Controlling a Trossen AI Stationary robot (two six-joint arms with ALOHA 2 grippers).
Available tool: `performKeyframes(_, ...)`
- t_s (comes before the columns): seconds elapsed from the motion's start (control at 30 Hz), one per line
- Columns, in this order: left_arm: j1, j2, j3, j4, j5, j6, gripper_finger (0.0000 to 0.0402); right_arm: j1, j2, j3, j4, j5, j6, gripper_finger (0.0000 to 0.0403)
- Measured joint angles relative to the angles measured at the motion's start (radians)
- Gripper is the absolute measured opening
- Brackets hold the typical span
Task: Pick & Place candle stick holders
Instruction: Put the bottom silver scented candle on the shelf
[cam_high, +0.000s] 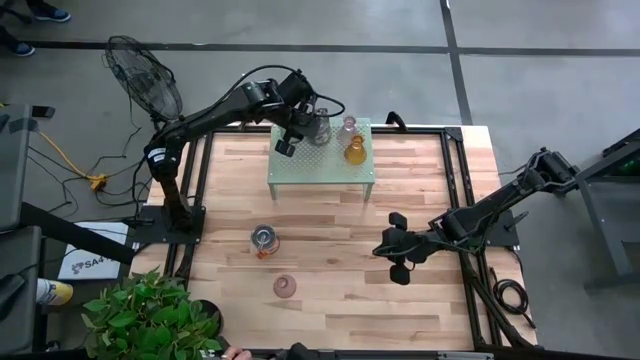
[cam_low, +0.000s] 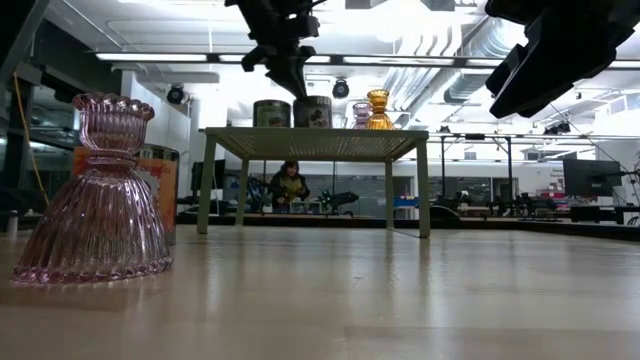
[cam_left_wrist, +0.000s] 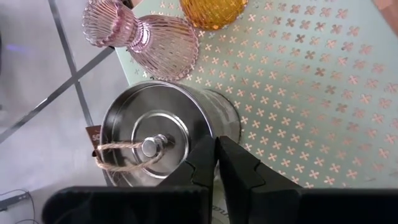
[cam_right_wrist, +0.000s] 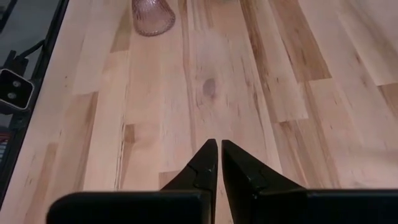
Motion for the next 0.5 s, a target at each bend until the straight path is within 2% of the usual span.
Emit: performKeyframes(0.5, 0.000, 0.000, 0.000, 0.008, -0.042, -0.026, 0.0014, 0.000, 0.000, 0.000, 0.000, -0.013, 0.016, 0.0016)
